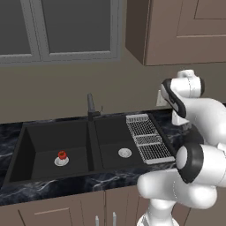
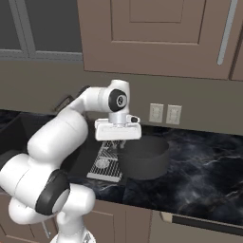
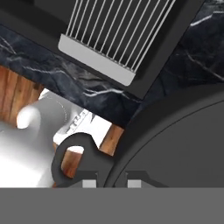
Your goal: Dump the bell pepper from the pot into the sink. Then turn on the water and wash the bell pepper. Then turn off the water and put the bell pepper back in the pot.
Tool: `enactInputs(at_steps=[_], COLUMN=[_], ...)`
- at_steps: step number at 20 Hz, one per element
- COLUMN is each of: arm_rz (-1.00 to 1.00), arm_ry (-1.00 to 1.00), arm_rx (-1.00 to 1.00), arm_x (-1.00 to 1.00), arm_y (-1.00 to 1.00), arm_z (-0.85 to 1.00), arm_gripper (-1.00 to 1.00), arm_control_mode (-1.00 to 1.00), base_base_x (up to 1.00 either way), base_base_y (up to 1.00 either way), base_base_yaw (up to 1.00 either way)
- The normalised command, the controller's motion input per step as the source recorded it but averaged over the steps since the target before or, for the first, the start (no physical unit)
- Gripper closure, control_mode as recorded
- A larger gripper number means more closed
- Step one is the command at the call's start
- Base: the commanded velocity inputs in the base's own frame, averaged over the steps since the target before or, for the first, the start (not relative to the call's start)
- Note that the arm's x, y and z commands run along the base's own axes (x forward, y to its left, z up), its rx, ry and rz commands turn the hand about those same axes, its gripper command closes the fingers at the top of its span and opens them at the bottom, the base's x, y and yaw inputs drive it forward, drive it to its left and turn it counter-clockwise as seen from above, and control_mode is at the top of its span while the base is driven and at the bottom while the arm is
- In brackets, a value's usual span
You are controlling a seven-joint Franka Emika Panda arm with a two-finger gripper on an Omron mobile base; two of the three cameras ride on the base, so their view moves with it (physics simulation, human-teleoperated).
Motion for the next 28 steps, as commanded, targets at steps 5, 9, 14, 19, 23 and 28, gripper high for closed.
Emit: enactInputs(at_steps=[5, 9, 14, 19, 23, 28], arm_rz=[0.1, 0.09, 0.1, 0.1, 0.09, 0.07], arm_ry=[0.0, 0.0, -0.03, -0.04, -0.06, -0.06], arm_rx=[0.05, 0.05, 0.06, 0.05, 0.04, 0.04], arm_x=[0.3, 0.23, 0.16, 0.13, 0.01, 0.0], arm_y=[-0.29, -0.27, -0.23, -0.21, -0.12, -0.03], arm_z=[-0.42, -0.29, -0.25, -0.28, -0.26, -0.28], arm_gripper=[1.0, 1.0, 1.0, 1.0, 1.0, 1.0], arm_control_mode=[-1.0, -1.0, -1.0, -1.0, -1.0, -1.0], base_base_x=[0.0, 0.0, 0.0, 0.0, 0.0, 0.0], base_base_y=[0.0, 0.0, 0.0, 0.0, 0.0, 0.0], base_base_yaw=[0.0, 0.0, 0.0, 0.0, 0.0, 0.0])
